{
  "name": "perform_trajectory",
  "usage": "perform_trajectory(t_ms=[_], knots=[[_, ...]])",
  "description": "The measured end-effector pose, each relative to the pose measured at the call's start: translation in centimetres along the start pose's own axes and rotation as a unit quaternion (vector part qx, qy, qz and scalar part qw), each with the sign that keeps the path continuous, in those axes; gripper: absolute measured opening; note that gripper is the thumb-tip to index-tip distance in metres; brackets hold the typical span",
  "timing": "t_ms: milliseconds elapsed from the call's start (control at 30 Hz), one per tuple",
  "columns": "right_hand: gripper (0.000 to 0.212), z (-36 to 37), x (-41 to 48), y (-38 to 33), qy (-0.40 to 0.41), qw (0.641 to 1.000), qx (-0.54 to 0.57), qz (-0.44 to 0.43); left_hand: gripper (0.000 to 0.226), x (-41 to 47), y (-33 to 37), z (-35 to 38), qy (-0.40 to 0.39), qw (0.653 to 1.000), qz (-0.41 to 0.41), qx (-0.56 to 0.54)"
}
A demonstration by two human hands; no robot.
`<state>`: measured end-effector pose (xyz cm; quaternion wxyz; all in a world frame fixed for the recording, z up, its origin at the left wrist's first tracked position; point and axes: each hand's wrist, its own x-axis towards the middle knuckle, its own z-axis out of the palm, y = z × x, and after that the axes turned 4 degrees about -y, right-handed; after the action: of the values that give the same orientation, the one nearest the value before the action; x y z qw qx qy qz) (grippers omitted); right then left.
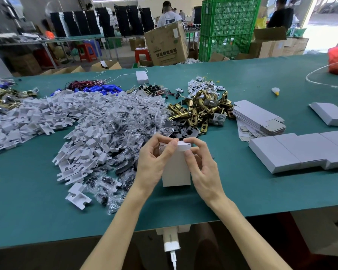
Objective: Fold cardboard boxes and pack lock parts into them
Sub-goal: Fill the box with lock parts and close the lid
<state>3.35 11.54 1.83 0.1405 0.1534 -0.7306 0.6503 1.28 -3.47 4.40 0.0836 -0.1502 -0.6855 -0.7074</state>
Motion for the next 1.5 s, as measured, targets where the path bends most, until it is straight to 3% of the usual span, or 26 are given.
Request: perform_trajectory(t_ms=[333,533,1033,1267,1500], knots=[[0.008,-0.2,1.3,-1.9,0.043,0.997,-0.034,-0.046,0.019,-0.4,0.0,0.1,0.009,1.0,0.015,-0.01],[0.013,-0.1,1.1,-2.1,0.046,0.996,-0.046,-0.053,0.006,-0.6,0.1,0.3,0.013,0.999,0.034,0.002],[0.019,-1.2,0.4,-0.8,-0.016,0.994,-0.033,-0.1,0.012,-1.2,-0.3,0.7,0.001,0.997,-0.009,-0.074],[0.021,-0.8,0.5,-0.3,-0.013,0.995,-0.024,-0.096,0.02,-1.3,-0.8,0.4,-0.02,0.99,-0.004,-0.143],[0.018,-0.3,0.4,-0.1,0.007,0.996,-0.025,-0.086,0.024,-1.4,-0.8,0.5,-0.011,0.992,-0.001,-0.124]])
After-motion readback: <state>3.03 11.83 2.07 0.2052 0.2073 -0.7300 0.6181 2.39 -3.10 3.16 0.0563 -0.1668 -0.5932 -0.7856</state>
